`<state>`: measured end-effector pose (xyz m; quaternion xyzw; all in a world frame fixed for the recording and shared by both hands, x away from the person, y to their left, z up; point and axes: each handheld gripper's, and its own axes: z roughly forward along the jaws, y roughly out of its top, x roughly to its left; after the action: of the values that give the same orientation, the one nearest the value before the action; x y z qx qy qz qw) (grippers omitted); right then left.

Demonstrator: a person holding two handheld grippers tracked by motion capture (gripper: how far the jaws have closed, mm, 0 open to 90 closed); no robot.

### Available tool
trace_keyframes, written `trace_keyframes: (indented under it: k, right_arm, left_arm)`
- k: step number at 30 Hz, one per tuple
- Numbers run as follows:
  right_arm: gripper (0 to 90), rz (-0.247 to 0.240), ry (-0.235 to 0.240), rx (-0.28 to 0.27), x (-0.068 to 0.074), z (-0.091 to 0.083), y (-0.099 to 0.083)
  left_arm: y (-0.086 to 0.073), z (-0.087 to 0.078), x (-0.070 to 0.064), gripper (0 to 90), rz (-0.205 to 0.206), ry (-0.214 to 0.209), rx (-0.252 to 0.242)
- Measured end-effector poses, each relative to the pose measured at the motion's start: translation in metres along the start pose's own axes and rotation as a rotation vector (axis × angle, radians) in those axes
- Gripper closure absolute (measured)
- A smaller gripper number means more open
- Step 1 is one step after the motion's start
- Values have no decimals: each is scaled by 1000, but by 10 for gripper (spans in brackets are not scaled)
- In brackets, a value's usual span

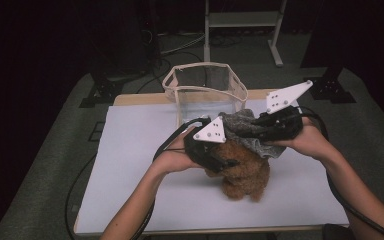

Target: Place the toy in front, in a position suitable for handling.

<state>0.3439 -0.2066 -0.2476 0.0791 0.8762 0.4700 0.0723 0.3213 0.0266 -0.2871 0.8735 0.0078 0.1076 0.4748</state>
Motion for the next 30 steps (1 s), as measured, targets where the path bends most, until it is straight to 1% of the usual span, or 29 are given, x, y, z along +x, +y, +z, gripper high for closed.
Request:
trace_keyframes:
  k: [1,2,4,6,8,9,11,12,16,19,20,21,22,23,24,25,27,30]
  right_arm:
    - [810,4,3,-8,0,-1,-2]
    - [811,4,8,-15,1,-2,-5]
    - [810,-3,-4,-12,3,-3,-8]
    - [810,-5,-17,-2,4,-6,-10]
    - [810,7,-28,-11,3,-11,-15]
    - [810,14,-31,-17,3,-13,-17]
    - [810,19,-32,-27,3,-13,-19]
    - [810,18,-31,-30,3,-12,-19]
    - [810,11,-36,-29,3,-9,-19]
    - [809,13,-46,-35,2,-9,-21]
    - [809,16,-44,-36,2,-9,-21]
    - [809,20,-46,-36,2,-10,-22]
    - [809,22,-47,-33,2,-10,-23]
    - [809,22,-46,-35,2,-10,-24]
    - [809,26,-51,-44,3,-11,-25]
    - [809,27,-53,-53,3,-13,-26]
    - [809,36,-55,-76,3,-16,-25]
    - [809,35,-60,-115,3,-18,-18]
  left_arm:
    - [-1,-1,-1,259,-3,-6,-14]
    - [-3,-3,-2,251,-5,-4,-26]
    - [-6,-8,-2,231,-17,11,-52]
    - [-13,-13,-1,214,-35,37,-59]
    - [-20,-13,2,198,-70,30,-62]
    - [-22,-11,2,193,-74,27,-60]
    - [-25,0,1,170,-76,4,-54]
    - [-26,4,1,155,-76,2,-48]
    - [-33,17,2,91,-118,-12,-75]
    - [-37,26,1,61,-137,-8,-107]
    - [-38,29,0,62,-132,0,-114]
    - [-39,30,-1,83,-128,2,-120]
    - [-39,31,-2,158,-126,10,-123]
    - [-39,31,-2,235,-129,17,-138]
    - [-39,30,-2,319,-126,22,-146]
    - [-39,28,-2,373,-127,24,-163]
    - [-36,22,0,424,-130,32,-180]
    - [-31,7,2,450,-135,37,-194]
